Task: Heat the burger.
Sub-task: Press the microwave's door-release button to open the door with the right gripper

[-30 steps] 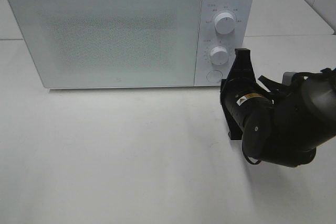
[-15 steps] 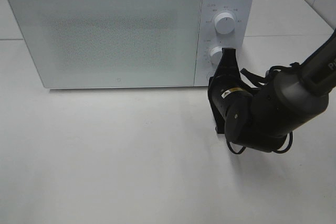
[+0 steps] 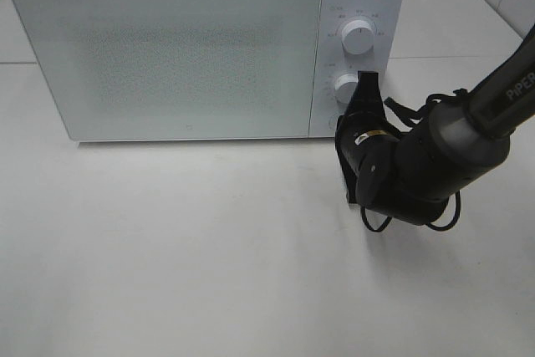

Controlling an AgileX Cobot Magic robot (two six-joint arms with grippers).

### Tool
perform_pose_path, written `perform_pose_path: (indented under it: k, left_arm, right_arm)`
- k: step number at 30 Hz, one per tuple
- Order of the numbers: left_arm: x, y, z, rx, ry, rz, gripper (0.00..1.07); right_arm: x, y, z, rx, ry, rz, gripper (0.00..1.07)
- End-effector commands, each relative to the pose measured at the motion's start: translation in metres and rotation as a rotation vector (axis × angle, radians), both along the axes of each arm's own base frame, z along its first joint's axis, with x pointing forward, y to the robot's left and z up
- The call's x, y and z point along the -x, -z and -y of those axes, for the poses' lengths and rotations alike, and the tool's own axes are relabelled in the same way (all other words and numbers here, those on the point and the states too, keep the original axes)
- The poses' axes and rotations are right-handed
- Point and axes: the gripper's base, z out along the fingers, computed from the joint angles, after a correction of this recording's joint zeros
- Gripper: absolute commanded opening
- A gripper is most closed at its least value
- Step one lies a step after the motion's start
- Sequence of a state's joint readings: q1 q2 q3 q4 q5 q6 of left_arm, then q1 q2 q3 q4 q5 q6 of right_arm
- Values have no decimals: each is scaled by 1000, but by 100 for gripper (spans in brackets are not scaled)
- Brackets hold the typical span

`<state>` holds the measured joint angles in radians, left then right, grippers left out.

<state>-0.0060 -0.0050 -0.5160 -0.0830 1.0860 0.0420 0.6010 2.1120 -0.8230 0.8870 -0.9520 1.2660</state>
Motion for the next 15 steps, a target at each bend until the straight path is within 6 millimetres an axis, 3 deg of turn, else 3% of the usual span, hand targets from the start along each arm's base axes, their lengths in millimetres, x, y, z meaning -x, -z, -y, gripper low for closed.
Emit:
perform_pose_path:
  k: [1, 9, 15]
  left_arm:
    - [0, -1, 1, 12, -1, 18, 98]
    - [0, -1, 1, 12, -1, 18, 98]
    - [0, -1, 1, 12, -1, 18, 98]
  right_arm:
    - [-5, 1, -2, 13, -16, 0, 0]
    - [-12, 5, -7, 2, -18, -8, 0]
    - [-23, 0, 0, 7, 8, 17, 0]
